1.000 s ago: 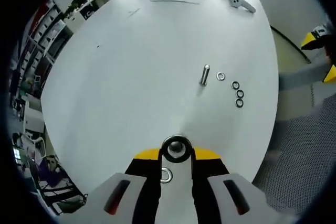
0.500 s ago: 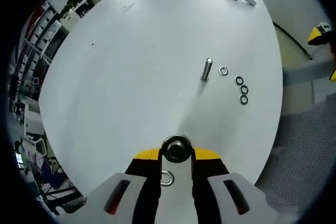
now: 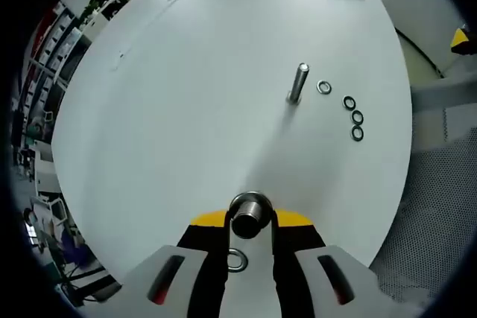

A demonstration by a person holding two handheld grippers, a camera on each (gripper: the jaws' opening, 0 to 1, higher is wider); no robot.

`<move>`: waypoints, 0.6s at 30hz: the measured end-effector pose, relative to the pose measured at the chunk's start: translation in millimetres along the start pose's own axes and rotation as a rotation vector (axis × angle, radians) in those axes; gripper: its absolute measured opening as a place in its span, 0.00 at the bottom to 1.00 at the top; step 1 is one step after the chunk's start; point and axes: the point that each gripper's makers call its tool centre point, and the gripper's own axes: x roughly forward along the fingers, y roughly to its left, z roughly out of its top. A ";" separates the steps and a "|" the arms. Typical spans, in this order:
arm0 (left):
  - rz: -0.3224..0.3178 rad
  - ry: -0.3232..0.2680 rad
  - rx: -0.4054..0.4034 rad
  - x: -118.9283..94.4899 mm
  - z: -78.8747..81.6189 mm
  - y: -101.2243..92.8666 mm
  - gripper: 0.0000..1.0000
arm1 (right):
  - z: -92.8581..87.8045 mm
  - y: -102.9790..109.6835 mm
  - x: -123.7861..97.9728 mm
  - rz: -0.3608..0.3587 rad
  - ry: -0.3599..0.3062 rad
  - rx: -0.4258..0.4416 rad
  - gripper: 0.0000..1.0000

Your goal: Place the washer onto the threaded stud by aligning its center hole with the stud, sliding it down to the base, and recovering from edge contact or off-axis alignment until the washer reaches the visible bottom stop.

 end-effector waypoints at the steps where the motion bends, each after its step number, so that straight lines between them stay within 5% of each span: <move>1: -0.004 0.006 0.004 1.3 1.0 -0.3 0.19 | -0.3 0.1 0.0 0.000 0.001 -0.002 0.45; 18: -0.002 -0.008 -0.055 12.2 -1.1 -1.1 0.21 | -2.3 1.3 1.0 0.005 0.013 -0.012 0.45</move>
